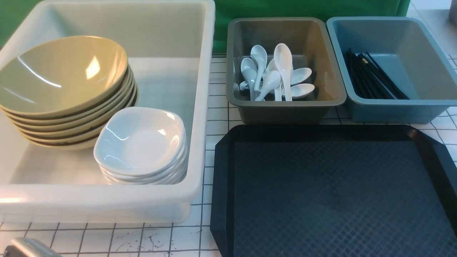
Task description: On white black table put chopsticks spoon bowls plates into blue grey white boxes.
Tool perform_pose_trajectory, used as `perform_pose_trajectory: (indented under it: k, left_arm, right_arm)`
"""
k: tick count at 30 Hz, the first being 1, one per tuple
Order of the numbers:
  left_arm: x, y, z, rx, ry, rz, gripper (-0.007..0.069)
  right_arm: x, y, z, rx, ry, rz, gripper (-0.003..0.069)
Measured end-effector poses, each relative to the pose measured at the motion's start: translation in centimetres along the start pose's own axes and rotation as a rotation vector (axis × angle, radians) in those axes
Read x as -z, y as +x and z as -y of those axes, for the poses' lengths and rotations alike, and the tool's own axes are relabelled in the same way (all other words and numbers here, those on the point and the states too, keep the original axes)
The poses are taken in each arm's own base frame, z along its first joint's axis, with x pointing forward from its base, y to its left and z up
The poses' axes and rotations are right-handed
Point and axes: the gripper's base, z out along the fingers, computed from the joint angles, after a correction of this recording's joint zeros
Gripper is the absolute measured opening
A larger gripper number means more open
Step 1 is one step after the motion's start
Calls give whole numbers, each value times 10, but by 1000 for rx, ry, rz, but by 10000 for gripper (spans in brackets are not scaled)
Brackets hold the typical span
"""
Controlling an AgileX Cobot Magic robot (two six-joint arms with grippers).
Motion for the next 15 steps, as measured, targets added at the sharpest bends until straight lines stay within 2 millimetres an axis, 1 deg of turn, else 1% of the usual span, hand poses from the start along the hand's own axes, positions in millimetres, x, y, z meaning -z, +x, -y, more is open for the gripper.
perform_pose_trajectory:
  k: [3, 6, 9, 12, 14, 15]
  left_arm:
    - [0, 0, 0, 7, 1, 6, -1]
    - [5, -2, -3, 79, -14, 71, -1]
    - [15, -10, -9, 167, -68, 230, -1]
    - [29, -18, -15, 164, -158, 433, -1]
    - [36, -20, -19, 156, -251, 540, -1]
    - [38, -21, -21, 154, -294, 562, -1]
  right_arm:
    - [0, 0, 0, 0, 0, 0, 47]
    - [0, 0, 0, 0, 0, 0, 47]
    - [0, 0, 0, 0, 0, 0, 47]
    - [0, 0, 0, 0, 0, 0, 47]
    - [0, 0, 0, 0, 0, 0, 47]
    - [0, 0, 0, 0, 0, 0, 47]
